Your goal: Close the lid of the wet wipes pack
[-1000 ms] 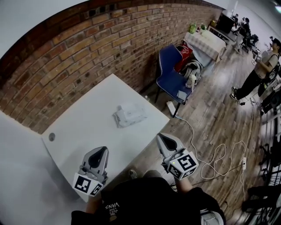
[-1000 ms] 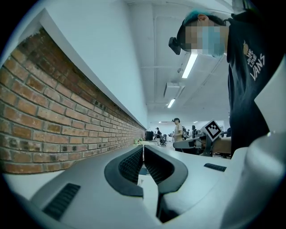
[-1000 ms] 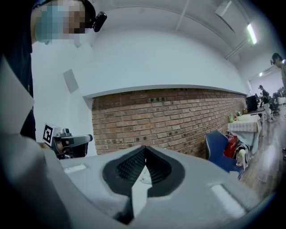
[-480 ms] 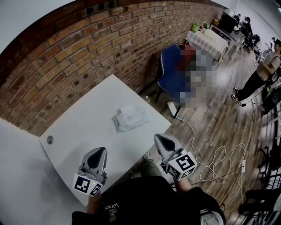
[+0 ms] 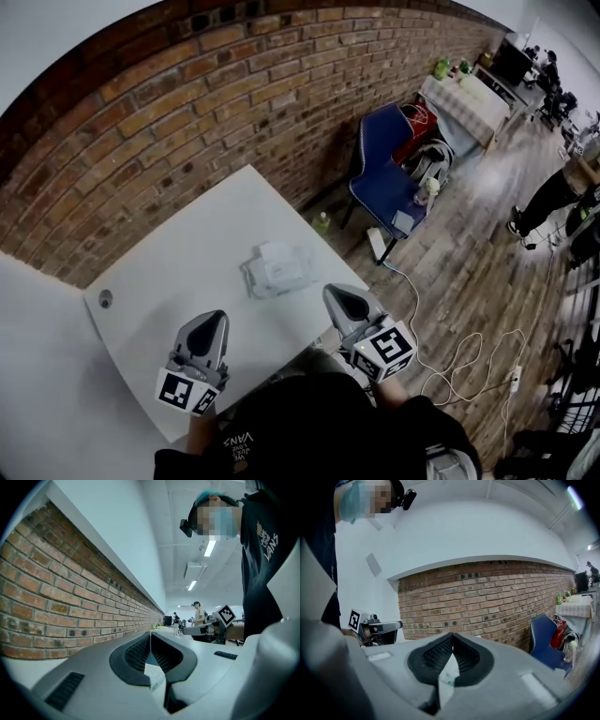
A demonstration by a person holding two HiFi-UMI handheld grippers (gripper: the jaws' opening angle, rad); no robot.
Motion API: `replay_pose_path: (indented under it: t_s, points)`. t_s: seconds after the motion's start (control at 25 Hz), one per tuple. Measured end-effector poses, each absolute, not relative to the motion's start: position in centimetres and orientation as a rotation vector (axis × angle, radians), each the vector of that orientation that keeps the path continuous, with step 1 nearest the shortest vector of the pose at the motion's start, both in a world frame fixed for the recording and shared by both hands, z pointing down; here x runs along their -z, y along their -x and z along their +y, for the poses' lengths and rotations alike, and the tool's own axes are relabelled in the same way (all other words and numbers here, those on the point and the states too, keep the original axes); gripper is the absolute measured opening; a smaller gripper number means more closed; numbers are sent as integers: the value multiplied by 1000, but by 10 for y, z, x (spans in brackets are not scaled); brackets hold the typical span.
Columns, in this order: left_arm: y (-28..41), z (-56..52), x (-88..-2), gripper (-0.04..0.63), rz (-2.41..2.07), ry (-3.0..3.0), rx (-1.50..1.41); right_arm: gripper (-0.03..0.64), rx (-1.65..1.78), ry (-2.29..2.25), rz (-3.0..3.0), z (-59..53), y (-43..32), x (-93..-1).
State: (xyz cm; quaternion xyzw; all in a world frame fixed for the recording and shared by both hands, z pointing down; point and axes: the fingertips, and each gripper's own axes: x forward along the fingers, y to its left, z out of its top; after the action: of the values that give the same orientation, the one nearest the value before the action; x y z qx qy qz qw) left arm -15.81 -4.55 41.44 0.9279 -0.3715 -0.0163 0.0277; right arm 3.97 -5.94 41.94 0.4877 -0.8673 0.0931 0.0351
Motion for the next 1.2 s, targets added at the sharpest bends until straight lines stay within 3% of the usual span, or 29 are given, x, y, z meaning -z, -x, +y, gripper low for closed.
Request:
replay_pose_path:
  t_s: [1.2]
  points:
    - [116, -159, -433, 11, -1213, -2855, -61, -2, -387, -1361, -2724, -144, -54, -449]
